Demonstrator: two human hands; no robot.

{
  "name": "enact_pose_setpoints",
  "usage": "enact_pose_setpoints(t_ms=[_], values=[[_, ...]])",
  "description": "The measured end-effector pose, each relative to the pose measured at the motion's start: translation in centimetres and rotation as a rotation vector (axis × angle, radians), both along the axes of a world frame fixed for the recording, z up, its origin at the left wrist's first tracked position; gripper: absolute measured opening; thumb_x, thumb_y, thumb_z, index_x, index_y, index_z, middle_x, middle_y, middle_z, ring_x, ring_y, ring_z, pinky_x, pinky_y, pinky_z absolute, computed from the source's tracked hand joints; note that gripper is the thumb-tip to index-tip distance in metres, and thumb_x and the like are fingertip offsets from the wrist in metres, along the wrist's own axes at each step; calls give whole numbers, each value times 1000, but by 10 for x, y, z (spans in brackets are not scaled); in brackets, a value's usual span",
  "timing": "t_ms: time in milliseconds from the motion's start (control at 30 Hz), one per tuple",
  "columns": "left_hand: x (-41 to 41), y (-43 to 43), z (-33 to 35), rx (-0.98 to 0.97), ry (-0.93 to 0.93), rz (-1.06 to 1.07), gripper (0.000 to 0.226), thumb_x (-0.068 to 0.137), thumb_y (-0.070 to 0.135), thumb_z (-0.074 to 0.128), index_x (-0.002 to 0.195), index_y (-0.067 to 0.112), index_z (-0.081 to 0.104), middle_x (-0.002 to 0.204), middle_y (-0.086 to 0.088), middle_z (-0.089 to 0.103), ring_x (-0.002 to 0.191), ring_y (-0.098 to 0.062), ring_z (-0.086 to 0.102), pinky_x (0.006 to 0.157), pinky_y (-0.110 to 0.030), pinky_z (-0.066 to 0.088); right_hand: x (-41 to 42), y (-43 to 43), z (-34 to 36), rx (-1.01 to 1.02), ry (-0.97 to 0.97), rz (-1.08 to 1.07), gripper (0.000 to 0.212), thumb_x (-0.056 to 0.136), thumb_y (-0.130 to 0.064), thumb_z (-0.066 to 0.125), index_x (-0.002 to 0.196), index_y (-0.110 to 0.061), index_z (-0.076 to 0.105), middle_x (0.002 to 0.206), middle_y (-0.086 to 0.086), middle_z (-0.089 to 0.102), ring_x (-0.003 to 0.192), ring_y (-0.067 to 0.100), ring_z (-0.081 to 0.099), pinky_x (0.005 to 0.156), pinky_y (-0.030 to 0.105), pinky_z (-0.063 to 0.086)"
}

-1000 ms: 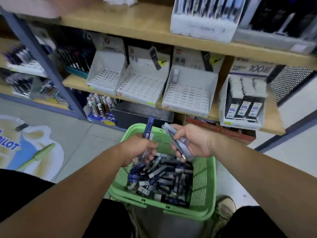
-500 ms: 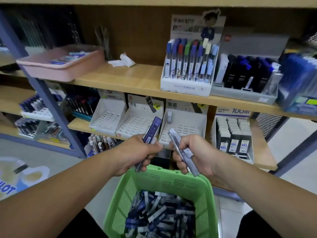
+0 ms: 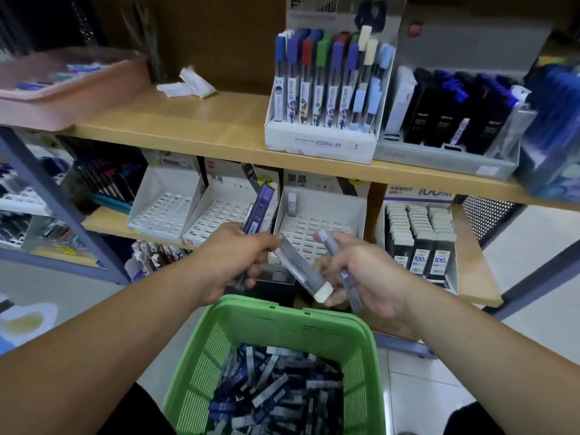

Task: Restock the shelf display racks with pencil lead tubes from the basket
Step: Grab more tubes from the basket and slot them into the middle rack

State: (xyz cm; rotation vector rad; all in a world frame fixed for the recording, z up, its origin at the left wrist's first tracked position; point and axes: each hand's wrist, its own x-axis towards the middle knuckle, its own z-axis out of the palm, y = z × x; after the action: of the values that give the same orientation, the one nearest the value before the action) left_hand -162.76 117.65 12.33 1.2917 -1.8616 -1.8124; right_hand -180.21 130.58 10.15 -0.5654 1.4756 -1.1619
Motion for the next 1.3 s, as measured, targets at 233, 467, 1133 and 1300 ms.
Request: enact_pose_setpoints(t_ms=[233, 467, 1133, 1300], values=[[-21, 5, -6, 111, 103, 10, 22, 97, 26, 70, 80, 15, 62, 60, 0, 48, 48, -16, 42, 47, -28, 41, -27, 27, 4, 43, 42, -77, 65, 67, 19, 34, 105, -24, 65, 70, 6, 46, 53, 21, 45, 47, 25, 24], [-58, 31, -9, 360, 189, 27, 14, 98, 22, 66, 89, 13, 62, 59, 2, 47, 47, -13, 38, 43, -26, 38, -49, 73, 20, -161, 346, 161, 52, 91, 16, 61, 117, -28, 63, 88, 10, 58, 47, 10, 38, 39, 22, 31], [-146, 90, -57, 125, -91, -111, 26, 96, 26, 73, 79, 11, 60, 55, -1, 52, 44, -13, 46, 45, -27, 46, -123, 112, -2, -311, 620, -534, 22, 96, -3, 69, 104, -23, 63, 100, 11, 72, 69, 26, 70, 57, 30, 59], [-154, 86, -61, 96, -89, -123, 25, 96, 25, 73, 80, 11, 58, 54, -3, 52, 44, -17, 45, 45, -26, 44, -129, 98, -15, -202, 589, -345, 15, 99, -3, 63, 108, -13, 60, 88, 14, 62, 59, 12, 66, 50, 15, 45]])
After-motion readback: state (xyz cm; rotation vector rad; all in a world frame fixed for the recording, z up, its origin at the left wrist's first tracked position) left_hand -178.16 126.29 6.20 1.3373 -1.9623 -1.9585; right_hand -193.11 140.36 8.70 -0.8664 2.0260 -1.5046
